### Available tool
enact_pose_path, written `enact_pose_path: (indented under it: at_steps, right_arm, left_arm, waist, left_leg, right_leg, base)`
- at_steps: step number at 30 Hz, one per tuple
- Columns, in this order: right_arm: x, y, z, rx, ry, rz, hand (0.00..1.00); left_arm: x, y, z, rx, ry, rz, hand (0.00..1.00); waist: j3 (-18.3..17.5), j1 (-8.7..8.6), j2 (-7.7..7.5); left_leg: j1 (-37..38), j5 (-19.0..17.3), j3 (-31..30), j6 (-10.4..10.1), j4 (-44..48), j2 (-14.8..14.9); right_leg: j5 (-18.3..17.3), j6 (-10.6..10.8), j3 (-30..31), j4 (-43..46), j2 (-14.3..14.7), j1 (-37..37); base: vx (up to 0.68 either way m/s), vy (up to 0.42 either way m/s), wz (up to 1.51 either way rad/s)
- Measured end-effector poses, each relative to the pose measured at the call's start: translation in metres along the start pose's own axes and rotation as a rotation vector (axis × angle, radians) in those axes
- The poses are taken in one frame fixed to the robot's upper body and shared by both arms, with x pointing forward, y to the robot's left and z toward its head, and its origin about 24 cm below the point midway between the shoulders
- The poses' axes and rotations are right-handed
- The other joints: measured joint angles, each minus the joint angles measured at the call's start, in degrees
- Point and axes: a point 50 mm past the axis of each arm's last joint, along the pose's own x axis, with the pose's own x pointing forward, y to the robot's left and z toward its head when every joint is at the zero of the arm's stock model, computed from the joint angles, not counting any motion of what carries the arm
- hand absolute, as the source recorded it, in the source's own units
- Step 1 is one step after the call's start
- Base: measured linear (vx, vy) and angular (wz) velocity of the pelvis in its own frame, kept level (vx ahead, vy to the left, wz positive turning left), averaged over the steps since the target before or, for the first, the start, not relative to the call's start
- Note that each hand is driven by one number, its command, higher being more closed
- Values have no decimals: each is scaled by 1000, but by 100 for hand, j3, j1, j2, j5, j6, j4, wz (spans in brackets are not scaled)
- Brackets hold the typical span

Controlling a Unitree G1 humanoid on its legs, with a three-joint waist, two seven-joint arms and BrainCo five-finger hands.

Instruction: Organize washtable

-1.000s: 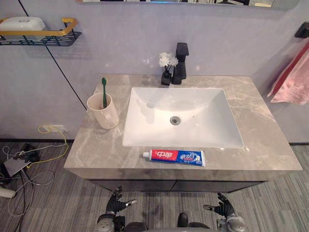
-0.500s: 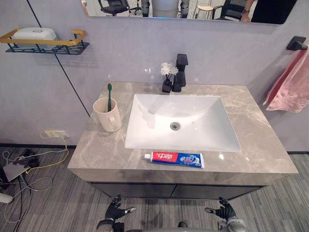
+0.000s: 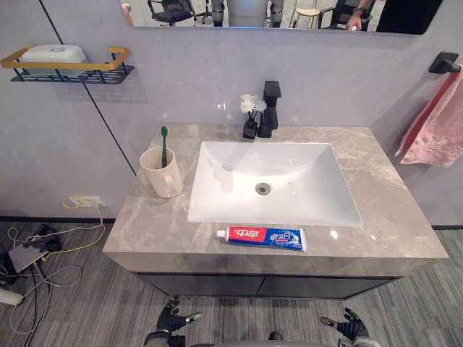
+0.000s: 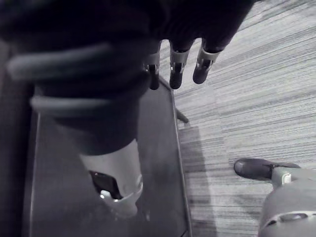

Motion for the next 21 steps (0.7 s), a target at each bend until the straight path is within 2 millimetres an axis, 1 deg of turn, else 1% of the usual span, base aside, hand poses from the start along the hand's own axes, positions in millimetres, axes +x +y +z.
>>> enact_pose_path:
  at_steps: [1,4,6,7,8,9,10,11,12,13,14,15,16,17,18,19,20,21]
  right_arm:
    - [0,-1,0,4,-1,-2,0]
    - [2,-5,4,14,-10,-15,0]
    - [3,-8,9,15,-23,-21,0]
    - [3,-10,10,13,-25,-25,0]
    - [4,-16,12,21,-29,-42,0]
    - [4,-18,13,26,-32,-49,0]
    - [5,-21,17,27,-42,-57,0]
    - [6,-23,18,25,-46,-59,0]
    - [6,-25,20,21,-52,-63,0]
    - [6,-27,22,18,-56,-66,0]
    - [6,-27,22,17,-57,-66,0]
    - [6,-27,22,17,-57,-63,0]
    - [6,-27,20,17,-55,-55,0]
    - [5,-27,19,16,-52,-53,0]
    - [5,-28,17,15,-49,-52,0]
    - [4,-29,14,13,-42,-56,0]
    - [3,-30,13,12,-40,-57,0]
    - [2,-31,10,11,-38,-59,0]
  left_arm:
    - [0,2,0,-6,2,9,0]
    - [0,22,-1,-56,7,96,0]
    - [-1,40,0,-75,5,157,0]
    - [-2,46,1,-77,2,174,0]
    - [-2,58,4,-90,-9,216,0]
    - [-3,64,5,-95,-15,234,0]
    - [-5,75,7,-114,-29,278,0]
    - [-6,80,9,-122,-37,300,0]
    - [-8,90,15,-141,-67,340,0]
    - [-11,101,27,-153,-123,379,0]
    - [-13,106,35,-153,-159,400,0]
    - [-18,118,54,-157,-245,449,0]
    - [-27,129,78,-158,-354,498,0]
    - [-33,135,90,-157,-412,525,0]
    - [-48,144,115,-152,-533,572,0]
    - [-63,150,136,-146,-647,618,0]
    - [-71,152,146,-137,-698,639,0]
    - [-86,154,163,-116,-790,676,0]
  waist:
    - [1,0,-2]
    - [0,13,-5]
    - [-1,9,-12]
    - [-1,5,-13]
    - [-2,6,-6]
    - [-3,18,-5]
    - [-4,17,-5]
    - [-4,21,-5]
    - [-5,21,-8]
    - [-7,22,-12]
    - [-9,22,-15]
    - [-15,37,-23]
    - [-18,67,-23]
    - [-20,81,-21]
    - [-28,153,-7]
    - [-59,164,14]
    - [-85,168,33]
    - [-138,172,68]
  left_leg:
    - [4,3,-23,2,0,-3]
    - [1,36,-95,-1,-17,-14]
    - [9,118,-169,-4,-119,-26]
    - [4,147,-208,1,-151,-33]
    - [-2,180,-231,0,-192,-36]
    - [-2,180,-233,-1,-191,-36]
    - [-1,181,-239,-1,-188,-35]
    - [-5,181,-243,-2,-187,-36]
    - [-18,188,-272,-10,-188,-43]
    - [-39,196,-333,-19,-188,-55]
    - [-51,198,-370,-20,-188,-61]
    - [-70,199,-391,-19,-188,-61]
    - [-92,199,-414,-18,-184,-63]
    - [-102,200,-432,-18,-183,-66]
    - [-114,200,-466,-16,-178,-75]
    - [-126,203,-504,-12,-173,-88]
    - [-133,221,-519,17,-172,-94]
    - [-170,219,-540,13,-156,-107]
  right_leg:
    - [-2,3,-28,-4,-5,18]
    - [-9,13,-112,-9,-30,52]
    - [-9,14,-191,-11,-45,51]
    - [-9,14,-238,-16,-53,51]
    - [-10,15,-289,-20,-62,53]
    - [-10,15,-292,-20,-63,54]
    - [-10,15,-297,-19,-63,58]
    - [-10,15,-303,-19,-65,58]
    - [-11,16,-339,-19,-74,60]
    - [-14,21,-392,-19,-88,64]
    - [-17,24,-417,-19,-92,67]
    - [-18,25,-424,-19,-96,65]
    - [-19,25,-434,-19,-98,58]
    - [-19,25,-441,-19,-100,54]
    - [-21,28,-455,-19,-104,49]
    - [-29,39,-477,-20,-112,50]
    - [-34,43,-497,-19,-118,52]
    - [-60,67,-545,-17,-141,52]
  base:
    - [-35,-1,22]
    - [-38,1,15]
    - [-33,-6,17]
    - [-34,-11,26]
    - [-27,-4,18]
    - [-38,-1,12]
    - [0,0,0]
    - [-29,9,6]
    - [-29,9,15]
    - [-27,9,20]
    - [-29,14,22]
    - [-27,15,16]
    - [-22,14,12]
    - [-18,14,8]
    - [-9,18,7]
    - [-4,20,8]
    - [10,24,16]
    - [20,28,24]
